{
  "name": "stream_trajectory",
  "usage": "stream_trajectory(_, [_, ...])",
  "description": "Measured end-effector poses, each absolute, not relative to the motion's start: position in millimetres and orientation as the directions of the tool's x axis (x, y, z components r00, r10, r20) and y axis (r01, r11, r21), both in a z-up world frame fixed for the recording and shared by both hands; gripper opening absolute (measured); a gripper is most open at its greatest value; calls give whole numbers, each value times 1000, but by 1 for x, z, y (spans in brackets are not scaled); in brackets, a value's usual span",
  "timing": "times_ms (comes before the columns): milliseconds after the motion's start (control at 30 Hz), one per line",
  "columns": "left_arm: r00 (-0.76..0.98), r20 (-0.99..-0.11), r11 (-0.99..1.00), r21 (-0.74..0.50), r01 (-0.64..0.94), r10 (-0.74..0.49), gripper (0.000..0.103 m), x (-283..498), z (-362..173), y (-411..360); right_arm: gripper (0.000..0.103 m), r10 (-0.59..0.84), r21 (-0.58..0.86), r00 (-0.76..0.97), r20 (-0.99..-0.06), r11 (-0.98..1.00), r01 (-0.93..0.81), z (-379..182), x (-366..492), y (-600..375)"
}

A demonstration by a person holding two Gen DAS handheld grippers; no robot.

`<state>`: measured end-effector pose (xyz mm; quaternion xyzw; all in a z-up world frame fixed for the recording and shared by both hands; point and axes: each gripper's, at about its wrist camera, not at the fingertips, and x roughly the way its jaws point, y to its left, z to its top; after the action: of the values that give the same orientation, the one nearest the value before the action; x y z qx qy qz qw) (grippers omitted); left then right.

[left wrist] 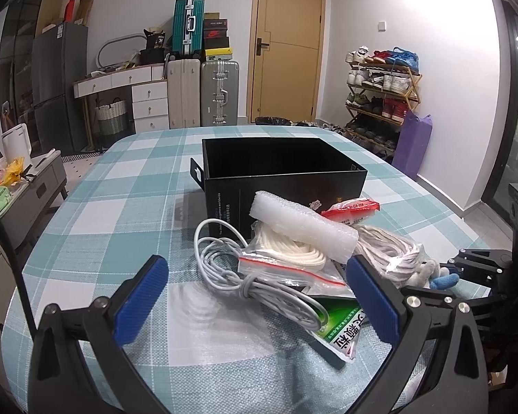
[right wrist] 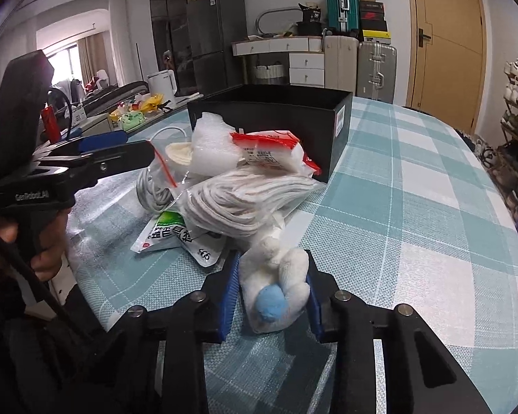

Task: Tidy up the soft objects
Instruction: 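Lift the plush toy with the right gripper while the left gripper grasps the white foam block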

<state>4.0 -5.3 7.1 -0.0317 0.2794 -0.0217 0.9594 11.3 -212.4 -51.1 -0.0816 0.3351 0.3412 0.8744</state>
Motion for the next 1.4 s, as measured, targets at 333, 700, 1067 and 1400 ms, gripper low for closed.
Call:
stream_trajectory(333, [847,-528,996,-83,18,-59,103,3,10,-3,34,607,118,599,-522,747,-655,-24,-11,-236])
stream_trajectory(700, [845,-532,997,-81,14,-55,103,6,12,-1,34,572,105,690,-443,798,-594,-2,-15,-253])
stream_trajectory(1067, [827,-559,998,-9,62,-56,103,24,16,-16,34,584,120,670,-458,788,-604,-4,-8,-240])
stream_trajectory(1400, [819,-570,989,65,133,-72,103,40,22,-28,34,592,137,668,-452,785,-604,2,7,-231])
